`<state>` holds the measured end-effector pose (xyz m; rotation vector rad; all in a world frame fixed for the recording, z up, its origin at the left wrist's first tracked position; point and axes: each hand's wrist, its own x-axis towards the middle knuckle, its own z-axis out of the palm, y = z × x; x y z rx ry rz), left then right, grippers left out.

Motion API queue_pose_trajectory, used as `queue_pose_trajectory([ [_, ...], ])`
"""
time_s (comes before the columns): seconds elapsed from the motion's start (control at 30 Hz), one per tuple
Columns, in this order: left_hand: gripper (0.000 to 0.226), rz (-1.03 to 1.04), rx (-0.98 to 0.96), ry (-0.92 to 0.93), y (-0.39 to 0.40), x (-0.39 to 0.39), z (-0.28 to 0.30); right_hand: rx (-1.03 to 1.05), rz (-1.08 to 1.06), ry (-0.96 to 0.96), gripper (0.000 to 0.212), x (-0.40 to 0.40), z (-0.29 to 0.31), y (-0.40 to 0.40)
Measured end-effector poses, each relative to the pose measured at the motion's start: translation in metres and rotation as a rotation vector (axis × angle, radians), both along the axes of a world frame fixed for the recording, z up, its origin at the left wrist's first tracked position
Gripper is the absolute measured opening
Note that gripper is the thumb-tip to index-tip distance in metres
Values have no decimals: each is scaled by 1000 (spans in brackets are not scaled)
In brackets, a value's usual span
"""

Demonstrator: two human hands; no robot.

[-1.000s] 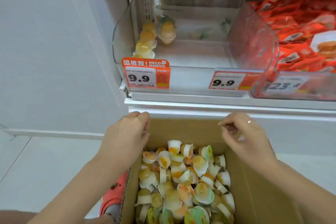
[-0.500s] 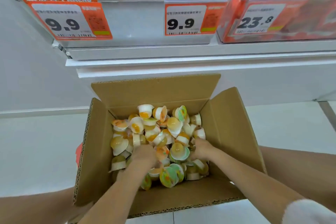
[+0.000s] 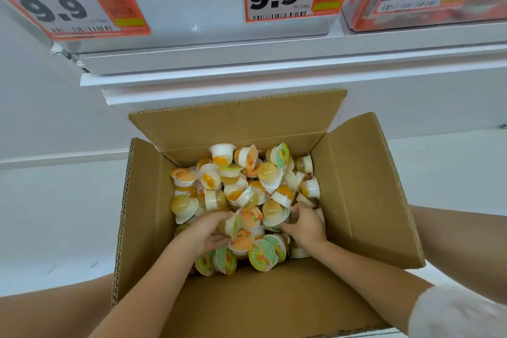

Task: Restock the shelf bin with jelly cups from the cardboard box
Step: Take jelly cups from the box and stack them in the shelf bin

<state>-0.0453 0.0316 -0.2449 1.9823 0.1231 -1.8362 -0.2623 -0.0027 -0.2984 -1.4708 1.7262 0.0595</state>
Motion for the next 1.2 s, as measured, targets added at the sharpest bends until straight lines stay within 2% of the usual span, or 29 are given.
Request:
queue_pose_trajectory([
  [0.07, 33, 238, 31, 194, 6, 5, 9, 62, -31, 10, 46, 3, -1, -1],
  [0.13, 34, 333, 19, 297, 14, 9, 10, 128, -38, 47, 52, 7, 0, -5],
  [0.27, 40, 371, 0, 344, 25, 8, 12, 106, -109, 135, 42, 17, 4, -1],
  [0.37, 40, 353, -10, 332, 26, 7, 18, 61, -179, 128, 30, 23, 12, 9],
  [0.47, 39, 296, -10, 309, 24, 8, 30, 64, -137, 11, 38, 18, 33, 8],
  [0.6, 37, 171, -44, 297, 11, 8, 68, 12, 39, -286, 42, 4, 95, -9],
  [0.73, 34, 76, -180, 340, -14, 10, 140, -120, 333, -441, 45, 5, 190, -26],
  [0.83, 38, -64, -358, 397, -26, 9, 204, -299, 441, -541, 46, 15, 254, -35],
  [0.9, 42, -138, -482, 389, -28, 3, 238, -391, 432, -642, 45, 23, 284, -38],
  [1.0, 42, -66, -687, 450, -26, -7, 269, -447, 353, -792, 42, 34, 306, -38],
  [1.07, 45, -10, -786, 458, -26, -6, 278, -458, 330, -852, 42, 41, 313, -41],
  [1.2, 51, -23, -909, 434, -26, 3, 291, -429, 286, -939, 45, 49, 325, -48],
])
